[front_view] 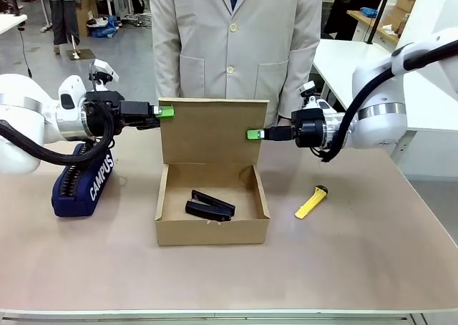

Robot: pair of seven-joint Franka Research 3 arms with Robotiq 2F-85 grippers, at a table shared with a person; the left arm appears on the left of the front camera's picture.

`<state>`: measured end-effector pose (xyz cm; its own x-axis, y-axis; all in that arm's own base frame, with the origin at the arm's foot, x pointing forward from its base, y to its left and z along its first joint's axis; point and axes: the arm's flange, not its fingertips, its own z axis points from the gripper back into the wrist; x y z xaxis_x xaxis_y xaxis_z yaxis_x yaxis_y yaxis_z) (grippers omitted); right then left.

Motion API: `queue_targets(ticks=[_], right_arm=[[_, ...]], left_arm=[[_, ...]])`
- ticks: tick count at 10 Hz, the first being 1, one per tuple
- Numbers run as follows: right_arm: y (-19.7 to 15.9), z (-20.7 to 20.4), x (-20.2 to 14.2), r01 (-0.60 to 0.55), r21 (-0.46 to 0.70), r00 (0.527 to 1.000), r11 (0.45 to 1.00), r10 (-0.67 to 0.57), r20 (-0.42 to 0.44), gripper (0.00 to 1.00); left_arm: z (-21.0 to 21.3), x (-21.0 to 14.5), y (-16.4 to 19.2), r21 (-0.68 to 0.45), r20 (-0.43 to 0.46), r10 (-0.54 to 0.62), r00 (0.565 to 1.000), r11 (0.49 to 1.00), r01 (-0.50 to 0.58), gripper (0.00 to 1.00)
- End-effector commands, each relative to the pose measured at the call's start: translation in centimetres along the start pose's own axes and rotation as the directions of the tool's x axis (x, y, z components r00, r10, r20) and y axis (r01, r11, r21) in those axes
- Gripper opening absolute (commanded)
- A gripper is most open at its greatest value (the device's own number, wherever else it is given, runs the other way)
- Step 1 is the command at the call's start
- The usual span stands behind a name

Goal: Pack the item into the box.
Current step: Close the Mailer Box.

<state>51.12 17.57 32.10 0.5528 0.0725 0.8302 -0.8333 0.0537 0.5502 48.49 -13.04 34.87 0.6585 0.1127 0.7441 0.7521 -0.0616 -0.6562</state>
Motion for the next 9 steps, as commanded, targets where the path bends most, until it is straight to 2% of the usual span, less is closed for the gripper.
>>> queue_targets(ticks=[1, 4, 6, 9], right_arm=[[1.1, 0.3, -1.3, -0.172, 0.039, 0.983, 0.984, 0.17, 0.067, 0.48], [3.3, 0.1, -1.6, -0.366, 0.048, 0.927, 0.929, 0.36, 0.103, 0.48], [4.9, 0.2, -1.8, -0.461, 0.051, 0.886, 0.886, 0.457, 0.081, 0.48], [6.9, -1.0, -4.0, -0.542, 0.128, 0.839, 0.83, 0.543, 0.035, 0.48]], left_arm=[[0.1, -1.3, -0.7, -0.054, -0.021, -0.072, 0.997, 0.996, 0.071, 0.44], [-0.1, -2.0, -1.5, -0.058, -0.059, -0.123, 0.991, 0.991, 0.12, 0.44], [0.2, -2.3, -1.9, -0.056, -0.086, -0.153, 0.984, 0.987, 0.149, 0.44], [0.0, -3.3, -2.8, -0.105, -0.13, -0.197, 0.972, 0.977, 0.185, 0.44]])
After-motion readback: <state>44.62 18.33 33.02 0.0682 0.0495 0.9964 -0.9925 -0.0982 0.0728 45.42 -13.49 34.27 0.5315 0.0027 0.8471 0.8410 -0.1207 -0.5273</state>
